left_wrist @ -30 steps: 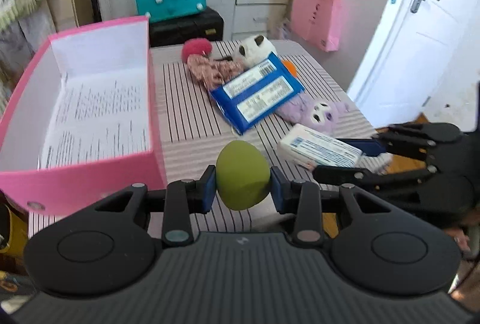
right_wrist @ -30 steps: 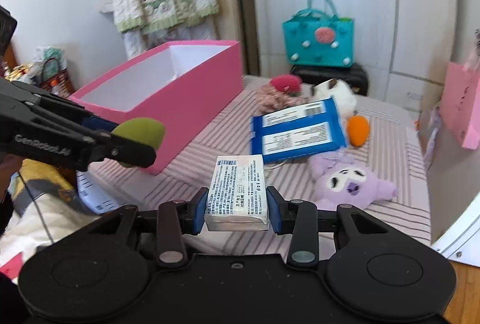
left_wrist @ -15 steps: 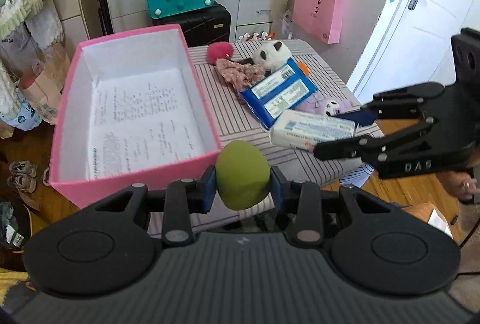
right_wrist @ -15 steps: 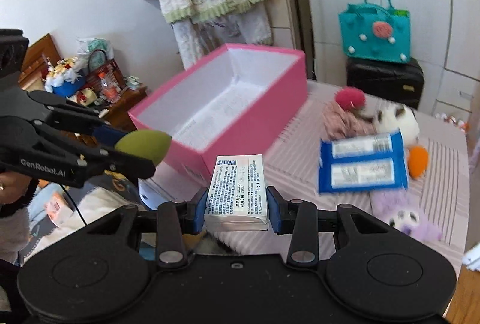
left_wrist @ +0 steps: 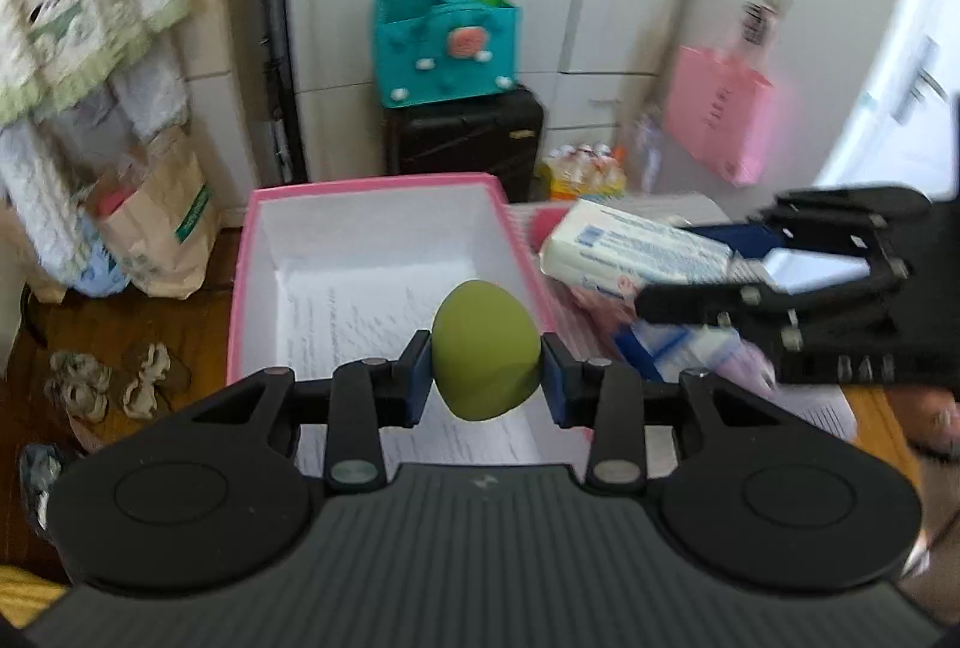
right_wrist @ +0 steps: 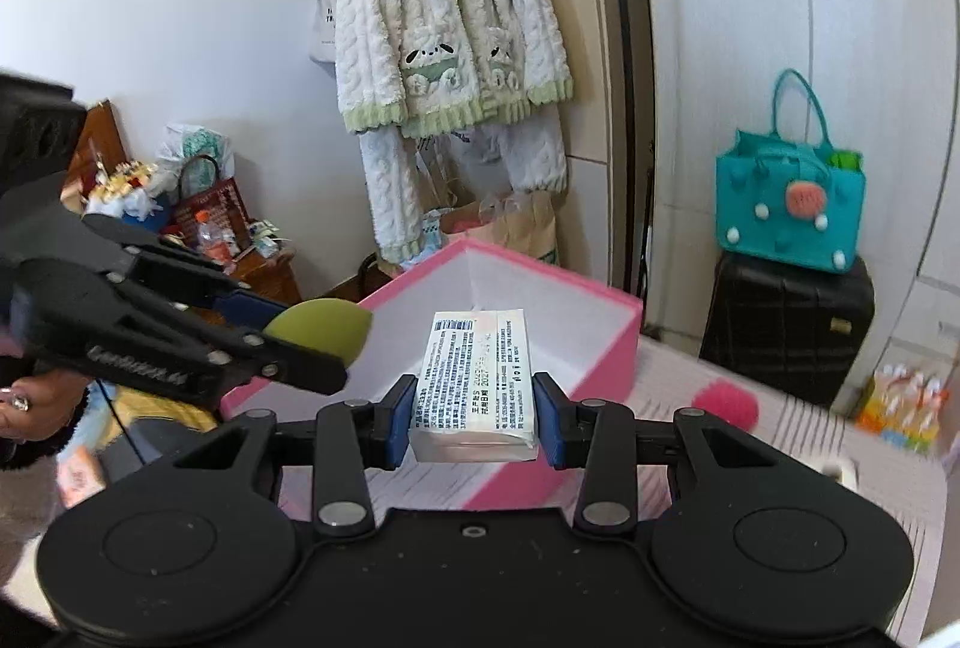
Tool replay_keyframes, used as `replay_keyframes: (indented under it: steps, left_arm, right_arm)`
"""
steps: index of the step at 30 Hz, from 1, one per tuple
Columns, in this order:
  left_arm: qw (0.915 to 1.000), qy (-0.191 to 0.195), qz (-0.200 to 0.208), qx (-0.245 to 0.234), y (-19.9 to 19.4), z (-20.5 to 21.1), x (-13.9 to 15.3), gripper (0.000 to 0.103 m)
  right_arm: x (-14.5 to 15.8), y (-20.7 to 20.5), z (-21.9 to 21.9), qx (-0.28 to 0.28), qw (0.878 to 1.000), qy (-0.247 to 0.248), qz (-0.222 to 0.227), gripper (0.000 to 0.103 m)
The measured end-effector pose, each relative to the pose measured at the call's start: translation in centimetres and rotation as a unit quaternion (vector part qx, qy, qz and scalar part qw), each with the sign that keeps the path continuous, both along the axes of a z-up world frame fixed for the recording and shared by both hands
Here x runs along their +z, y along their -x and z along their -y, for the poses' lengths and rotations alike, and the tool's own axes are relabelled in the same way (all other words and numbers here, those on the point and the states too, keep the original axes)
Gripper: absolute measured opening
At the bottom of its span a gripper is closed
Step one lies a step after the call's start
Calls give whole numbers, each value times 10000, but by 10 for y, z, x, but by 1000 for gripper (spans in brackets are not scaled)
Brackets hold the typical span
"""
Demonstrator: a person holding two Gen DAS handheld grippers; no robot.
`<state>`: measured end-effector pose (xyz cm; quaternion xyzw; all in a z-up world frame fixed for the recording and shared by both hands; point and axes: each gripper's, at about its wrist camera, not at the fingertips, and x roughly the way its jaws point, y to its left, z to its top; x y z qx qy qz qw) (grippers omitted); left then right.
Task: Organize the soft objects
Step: 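Lift the green sponge and white wipe pack and carry both over the pink box, then open the left tool dropping the sponge while the right tool releases the wipe pack into the box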
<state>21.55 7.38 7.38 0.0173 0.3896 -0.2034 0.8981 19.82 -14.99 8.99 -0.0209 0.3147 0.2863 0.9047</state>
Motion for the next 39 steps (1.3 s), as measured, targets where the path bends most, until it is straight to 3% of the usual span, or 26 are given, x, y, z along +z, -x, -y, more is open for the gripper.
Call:
replay_keyframes:
  steps: [6,10,13,19,24,29,31,33,39]
  left_arm:
    - [9970,-7,-434,642,-73,-8,-36,36]
    - [9930,-175,-797,851,-104,-4,-63,36]
    - [9891,-131,-1076,991,-118,-9,-79,36]
    - [9857,-89,-1185,1192,-137,-9,-91,36]
    - [9839,-33,-1314,1207,-143,-9,-96,36]
    - [9818,68,-1375,1309,-152,-15,-100,36]
    - [9810,90,-1387,1351,-155,-17,-101,36]
    - [9806,120,-1401,1369,-157,-16,-101,36]
    - [9830,-23,-1374,1219,-155,-10,-105,36]
  right_arm:
    - [-17,-64,-37,91,9981,615,53,45]
    - [-38,-95,-63,443,9898,1353,110,45]
    - [-55,-115,-77,722,9813,1782,-46,45]
    - [-81,-139,-94,1145,9656,2322,-224,44]
    - [-99,-152,-104,1374,9574,2527,-263,43]
    - [-102,-160,-104,1371,9602,2426,-191,44]
    - [-101,-162,-102,1307,9629,2357,-104,48]
    - [-99,-160,-98,1248,9659,2265,105,64]
    - [-74,-142,-72,1230,9738,1863,443,67]
